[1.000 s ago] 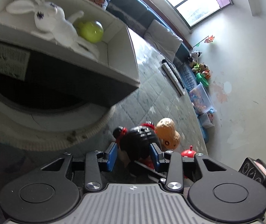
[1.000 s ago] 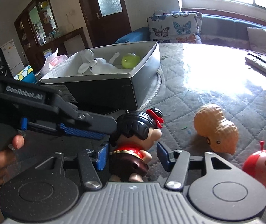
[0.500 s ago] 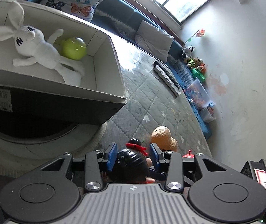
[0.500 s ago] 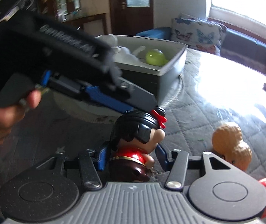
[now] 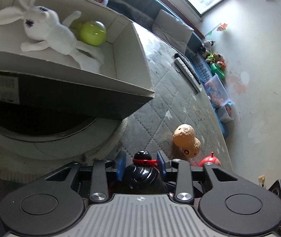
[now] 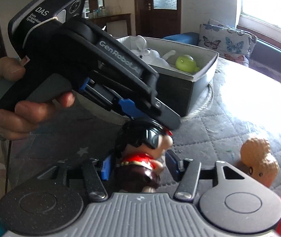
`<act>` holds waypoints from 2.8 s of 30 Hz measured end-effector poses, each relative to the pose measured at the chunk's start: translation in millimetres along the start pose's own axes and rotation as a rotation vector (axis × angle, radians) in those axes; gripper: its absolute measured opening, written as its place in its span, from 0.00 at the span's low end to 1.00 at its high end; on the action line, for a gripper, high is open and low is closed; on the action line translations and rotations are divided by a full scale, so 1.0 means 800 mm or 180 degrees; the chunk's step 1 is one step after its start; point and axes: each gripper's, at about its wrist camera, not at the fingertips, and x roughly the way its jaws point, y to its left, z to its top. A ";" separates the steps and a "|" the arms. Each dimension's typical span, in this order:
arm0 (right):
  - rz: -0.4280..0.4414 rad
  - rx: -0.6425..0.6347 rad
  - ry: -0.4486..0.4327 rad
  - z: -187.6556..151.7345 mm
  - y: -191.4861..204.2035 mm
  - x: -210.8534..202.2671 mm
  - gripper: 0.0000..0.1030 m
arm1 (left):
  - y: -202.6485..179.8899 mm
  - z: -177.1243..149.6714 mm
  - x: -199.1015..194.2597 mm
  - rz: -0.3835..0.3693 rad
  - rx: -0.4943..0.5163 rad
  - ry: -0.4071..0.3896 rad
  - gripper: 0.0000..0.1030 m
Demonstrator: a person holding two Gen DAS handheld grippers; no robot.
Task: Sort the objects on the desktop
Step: 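Lift the doll with the left gripper toward the box, then carry the red-and-black doll with the left gripper over the cardboard box, then open the left gripper to drop the doll into the box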
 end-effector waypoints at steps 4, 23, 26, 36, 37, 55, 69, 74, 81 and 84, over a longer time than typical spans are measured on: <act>0.0000 0.0136 -0.0014 -0.008 -0.005 -0.011 0.57 | 0.003 -0.003 -0.010 0.0091 -0.0024 -0.0099 0.27; 0.0000 0.0231 -0.0105 -0.017 0.008 -0.035 0.45 | 0.015 -0.018 -0.030 -0.0069 -0.0234 -0.0249 0.27; 0.0001 0.0168 -0.0172 -0.007 0.013 -0.044 0.45 | 0.008 -0.013 -0.049 -0.0098 -0.0194 -0.0341 0.27; -0.0121 -0.0178 -0.0569 0.086 0.004 -0.044 0.44 | -0.013 0.066 -0.106 -0.0155 0.0038 -0.0866 0.27; -0.0132 -0.0201 -0.0596 0.097 0.001 -0.040 0.44 | -0.011 0.080 -0.107 -0.0158 0.0042 -0.0896 0.27; -0.0085 0.0028 -0.0110 0.175 -0.075 0.122 0.42 | 0.085 0.203 -0.004 0.0025 -0.0226 -0.0651 0.23; -0.0206 0.0039 0.0094 0.172 -0.075 0.140 0.44 | 0.077 0.190 -0.005 0.0038 -0.0170 -0.0705 0.25; -0.0194 0.0060 0.0057 0.175 -0.070 0.133 0.44 | 0.068 0.183 -0.013 0.0032 -0.0146 -0.0732 0.26; -0.0199 0.0137 -0.0087 0.169 -0.064 0.107 0.48 | 0.047 0.164 -0.036 0.0060 -0.0009 -0.0825 0.26; -0.0200 0.0182 -0.0165 0.164 -0.061 0.093 0.48 | 0.036 0.152 -0.044 0.0101 0.0060 -0.0848 0.26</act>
